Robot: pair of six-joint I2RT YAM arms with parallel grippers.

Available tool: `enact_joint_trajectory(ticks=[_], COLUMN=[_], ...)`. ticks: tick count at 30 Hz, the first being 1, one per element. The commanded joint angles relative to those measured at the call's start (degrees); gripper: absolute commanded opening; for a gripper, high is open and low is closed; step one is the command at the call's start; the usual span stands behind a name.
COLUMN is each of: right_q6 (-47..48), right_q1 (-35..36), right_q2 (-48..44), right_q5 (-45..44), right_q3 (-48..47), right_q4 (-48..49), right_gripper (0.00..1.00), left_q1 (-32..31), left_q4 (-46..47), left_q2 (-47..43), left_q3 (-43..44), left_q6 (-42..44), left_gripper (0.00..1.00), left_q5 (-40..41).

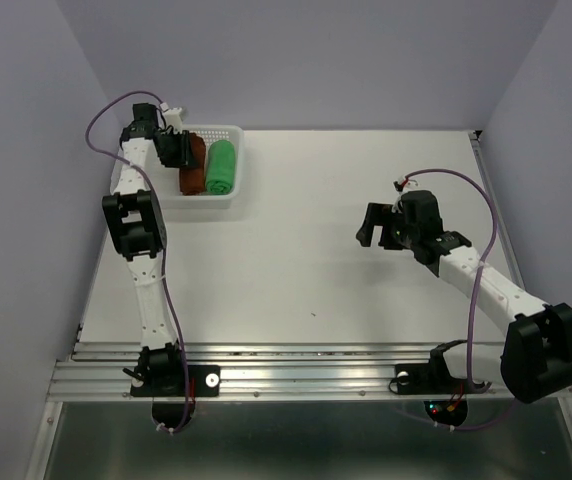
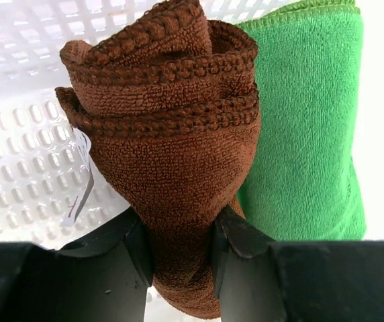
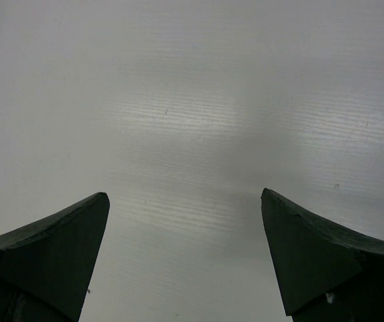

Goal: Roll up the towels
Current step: Place the rolled towel into the container

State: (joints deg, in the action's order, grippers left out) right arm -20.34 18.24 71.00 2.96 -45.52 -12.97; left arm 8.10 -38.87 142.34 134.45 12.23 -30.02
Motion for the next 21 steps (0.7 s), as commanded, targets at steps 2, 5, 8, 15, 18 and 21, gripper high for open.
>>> enact_joint_trajectory(ticks=[2,5,8,15,18,21], right_q6=[-0.41,-0.32,-0.14,0.21,0.39,0.39], right_q1=[-0.05,-0.05,-0.05,-0.05,-0.05,-0.05], right_q2=[0.28,0.19,0.01,-0.07,0.01,-0.07], right_q5=[-0.59,-0.85,-1.38,-1.99,-1.99,-1.99], right_q3=[-2.47,-2.38,-2.30,-2.12,-1.94,-1.77], right_q4=[0.67,0.58,0.58,0.67,0.58,0.58], right_gripper=[1.00,1.00,1.00,1.00,1.00,1.00], left_q1=[-1.06,-1.15,-1.51,-3.26,-3.61,-4.05], left_q4=[1.52,1.87,2.75,1.61,1.43,1.34], left_q2=[0.65,0.92,1.09,1.36,1.18,1.18], left_q3=[4.23,4.41,4.50,4.24,4.06,3.97], left_q6=[-2.38,-3.52,-4.67,-4.76,-4.67,-4.58], left_gripper=[0.01,0.02,0.10,0.36,0.41,0.42], left_q5=[3.83,3.65,5.32,8.57,9.02,9.01])
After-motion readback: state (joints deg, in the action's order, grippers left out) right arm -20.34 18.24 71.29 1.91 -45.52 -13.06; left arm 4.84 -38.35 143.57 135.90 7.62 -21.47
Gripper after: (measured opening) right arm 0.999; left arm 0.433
